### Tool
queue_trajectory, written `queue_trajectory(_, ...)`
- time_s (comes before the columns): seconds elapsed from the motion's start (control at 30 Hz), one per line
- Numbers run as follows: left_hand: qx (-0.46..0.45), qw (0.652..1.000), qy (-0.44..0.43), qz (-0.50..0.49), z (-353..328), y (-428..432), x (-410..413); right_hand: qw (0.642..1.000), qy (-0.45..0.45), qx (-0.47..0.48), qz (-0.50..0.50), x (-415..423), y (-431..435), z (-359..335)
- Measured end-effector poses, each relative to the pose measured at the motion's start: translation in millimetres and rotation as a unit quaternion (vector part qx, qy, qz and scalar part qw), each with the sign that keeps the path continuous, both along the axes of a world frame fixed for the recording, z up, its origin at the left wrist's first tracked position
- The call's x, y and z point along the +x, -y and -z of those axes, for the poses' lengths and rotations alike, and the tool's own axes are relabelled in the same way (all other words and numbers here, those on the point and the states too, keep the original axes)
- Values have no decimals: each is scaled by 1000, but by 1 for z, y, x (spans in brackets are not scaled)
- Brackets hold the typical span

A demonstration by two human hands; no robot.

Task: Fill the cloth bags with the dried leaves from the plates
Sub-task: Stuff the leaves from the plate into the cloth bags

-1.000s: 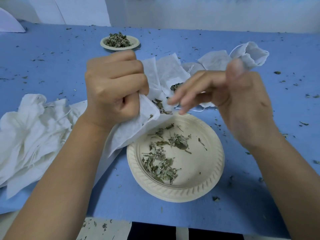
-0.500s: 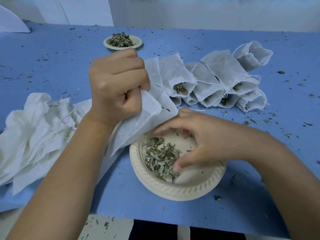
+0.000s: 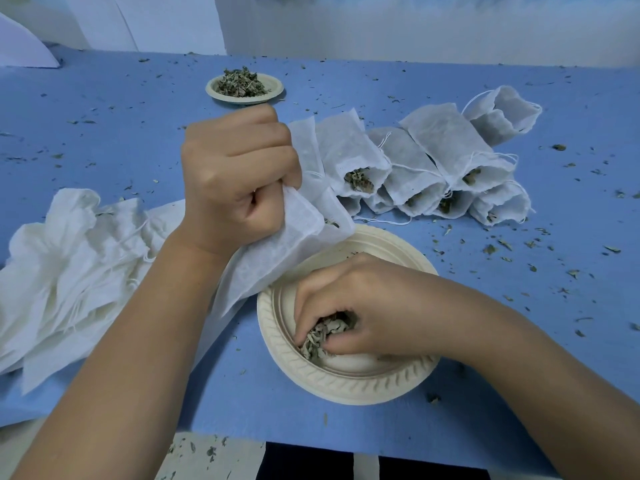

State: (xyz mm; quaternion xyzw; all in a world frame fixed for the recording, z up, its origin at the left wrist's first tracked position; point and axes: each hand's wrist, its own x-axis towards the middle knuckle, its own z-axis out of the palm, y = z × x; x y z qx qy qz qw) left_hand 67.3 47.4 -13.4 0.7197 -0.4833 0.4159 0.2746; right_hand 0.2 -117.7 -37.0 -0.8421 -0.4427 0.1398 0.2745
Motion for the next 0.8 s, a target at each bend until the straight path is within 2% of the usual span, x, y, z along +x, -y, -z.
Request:
queue_trajectory(0.1, 0, 1000, 0, 5, 0, 0, 0, 998, -10, 53, 12, 4, 9, -8)
queue_trajectory(0.2, 1, 1000, -2, 10, 1, 1, 0, 983, -80, 160, 35, 7, 25, -21)
queue_trajectory(0.3, 5, 1000, 1, 12, 0, 1, 0, 940, -130, 310, 59, 8, 32, -29)
queue_trajectory(0.37, 5, 1000, 2, 16, 1, 2, -1, 897, -138, 403, 116, 9, 31, -29)
queue_trajectory(0.43, 8, 1000, 5, 19, 2, 3, -1, 857, -133, 456, 201, 11, 29, -27)
queue_trajectory(0.5, 15, 1000, 6, 26, 3, 6, -2, 845, -92, 455, 263, 12, 25, -24)
queue_trajectory(0.6, 19, 999, 5, 43, 3, 8, -2, 880, 30, 369, 298, 10, 18, -15)
queue_trajectory(0.7, 26, 998, 17, 47, 5, 9, -2, 908, 167, 273, 270, 9, 10, -7)
queue_trajectory(0.8, 42, 998, 18, 34, 6, 10, -2, 926, 200, 219, 234, 10, 10, -7)
